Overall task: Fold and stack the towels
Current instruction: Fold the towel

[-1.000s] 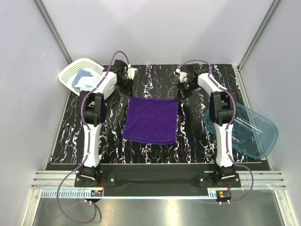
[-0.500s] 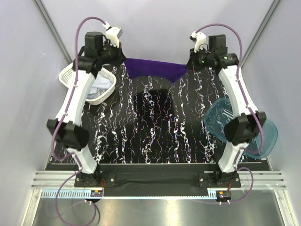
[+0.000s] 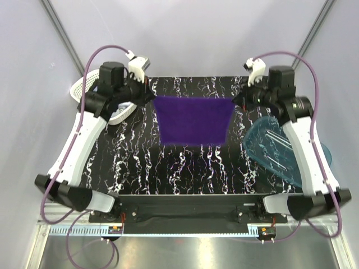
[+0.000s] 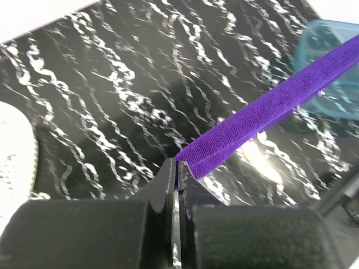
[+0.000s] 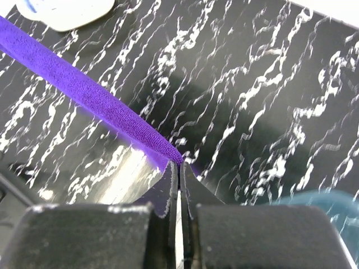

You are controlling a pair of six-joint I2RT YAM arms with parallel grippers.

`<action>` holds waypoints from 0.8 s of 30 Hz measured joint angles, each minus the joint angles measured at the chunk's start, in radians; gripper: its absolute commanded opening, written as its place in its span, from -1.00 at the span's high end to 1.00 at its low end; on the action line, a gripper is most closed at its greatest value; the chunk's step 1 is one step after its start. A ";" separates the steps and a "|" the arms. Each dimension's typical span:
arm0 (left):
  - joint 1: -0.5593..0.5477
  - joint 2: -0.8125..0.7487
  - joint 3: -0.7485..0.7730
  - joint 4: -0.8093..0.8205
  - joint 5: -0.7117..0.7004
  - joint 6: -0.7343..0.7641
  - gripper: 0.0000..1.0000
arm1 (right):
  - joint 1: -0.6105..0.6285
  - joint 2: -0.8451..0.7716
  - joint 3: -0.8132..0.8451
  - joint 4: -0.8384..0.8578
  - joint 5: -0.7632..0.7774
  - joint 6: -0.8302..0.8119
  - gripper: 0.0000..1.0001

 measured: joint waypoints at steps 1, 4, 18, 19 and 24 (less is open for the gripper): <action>-0.009 -0.020 -0.013 -0.007 0.000 -0.010 1.00 | 0.000 -0.037 -0.032 -0.001 0.003 0.009 1.00; -0.018 -0.042 -0.035 -0.018 -0.005 -0.032 1.00 | 0.002 -0.111 -0.115 0.006 0.003 0.033 1.00; 0.066 0.658 0.197 -0.032 -0.031 -0.034 1.00 | 0.005 0.534 -0.084 0.224 -0.021 0.026 1.00; 0.077 0.722 0.265 -0.040 -0.027 -0.029 1.00 | 0.003 0.598 -0.035 0.225 -0.023 0.013 1.00; 0.115 0.919 0.496 -0.053 -0.020 0.013 1.00 | -0.002 0.805 0.134 0.237 -0.011 -0.042 1.00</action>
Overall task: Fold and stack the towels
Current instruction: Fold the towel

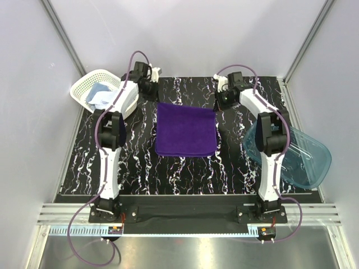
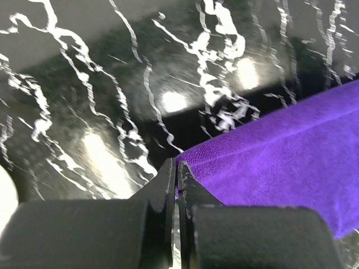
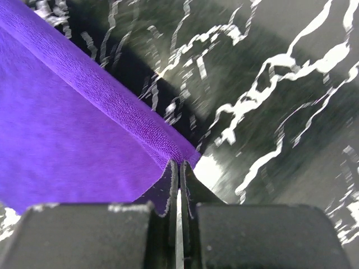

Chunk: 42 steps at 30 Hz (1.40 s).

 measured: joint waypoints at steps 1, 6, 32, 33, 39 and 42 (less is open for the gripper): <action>0.005 0.009 0.009 0.000 0.001 0.006 1.00 | -0.001 0.022 0.023 0.000 0.005 -0.011 1.00; 0.011 0.018 0.012 0.004 0.016 0.035 1.00 | -0.002 0.061 0.082 0.002 0.034 -0.053 1.00; -0.014 -0.432 -0.555 0.113 0.026 0.077 1.00 | 0.073 -0.368 -0.421 0.079 0.095 0.018 1.00; -0.019 -0.443 -0.586 0.111 0.013 0.077 1.00 | 0.086 -0.384 -0.450 0.080 0.106 0.027 1.00; -0.053 -0.501 -0.761 0.136 -0.026 0.053 1.00 | 0.135 -0.469 -0.575 0.083 0.152 0.083 1.00; -0.074 -0.536 -0.824 0.147 -0.039 0.039 1.00 | 0.149 -0.478 -0.597 0.084 0.168 0.105 1.00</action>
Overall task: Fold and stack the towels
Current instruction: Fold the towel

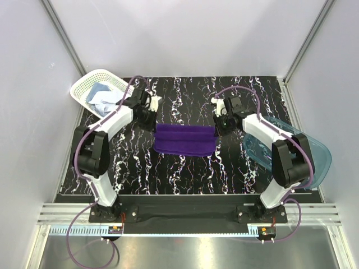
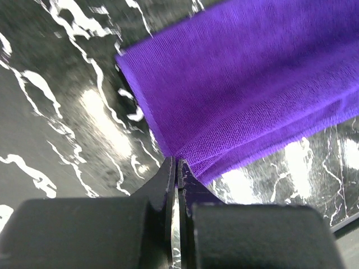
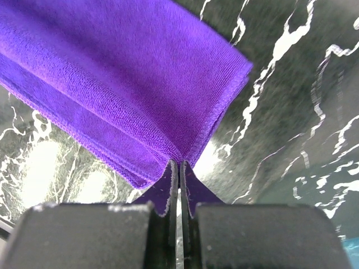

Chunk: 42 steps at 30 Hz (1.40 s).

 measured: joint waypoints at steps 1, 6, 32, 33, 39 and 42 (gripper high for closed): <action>-0.004 -0.010 -0.011 0.000 -0.002 -0.005 1.00 | 0.005 -0.001 -0.007 0.001 0.004 0.006 1.00; -0.011 -0.079 -0.060 0.014 -0.018 -0.024 1.00 | 0.018 -0.023 -0.061 0.003 0.019 0.045 1.00; -0.098 -0.208 -0.171 0.038 -0.133 -0.266 0.29 | 0.038 -0.091 -0.128 0.010 -0.031 0.412 0.31; -0.100 -0.194 -0.175 0.043 -0.131 -0.284 0.29 | 0.038 -0.082 -0.133 0.026 -0.029 0.430 0.31; -0.101 -0.052 -0.176 0.035 -0.180 -0.381 0.29 | 0.039 -0.048 -0.223 0.073 -0.005 0.490 0.33; -0.100 -0.014 -0.175 0.008 -0.232 -0.414 0.27 | 0.039 -0.043 -0.245 0.065 0.022 0.502 0.33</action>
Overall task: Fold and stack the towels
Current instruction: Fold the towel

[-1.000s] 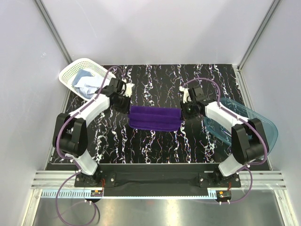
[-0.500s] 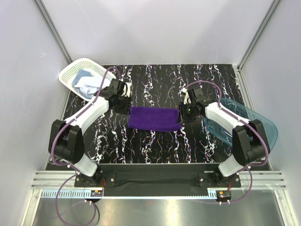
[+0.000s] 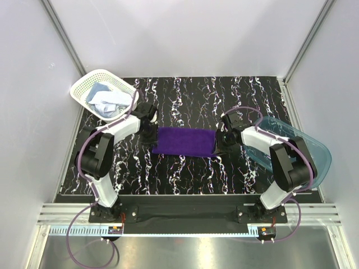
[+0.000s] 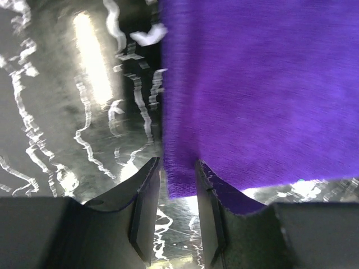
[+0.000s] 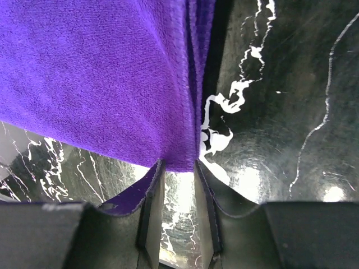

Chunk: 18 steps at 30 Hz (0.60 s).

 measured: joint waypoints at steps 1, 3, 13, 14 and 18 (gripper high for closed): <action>0.001 0.005 0.003 -0.013 -0.020 -0.009 0.26 | 0.000 0.000 0.003 -0.008 0.008 0.000 0.33; 0.003 0.012 0.030 -0.047 -0.049 -0.021 0.25 | 0.000 0.000 0.018 -0.023 0.012 0.000 0.34; 0.018 0.012 0.163 -0.074 -0.045 -0.032 0.14 | 0.001 -0.016 0.113 -0.045 0.035 0.001 -0.33; 0.022 0.012 0.163 -0.071 -0.028 -0.031 0.14 | 0.001 -0.004 0.131 -0.047 0.043 -0.004 -0.34; 0.043 0.014 0.157 -0.026 0.053 -0.034 0.14 | 0.001 0.072 0.199 -0.035 0.069 -0.006 -0.36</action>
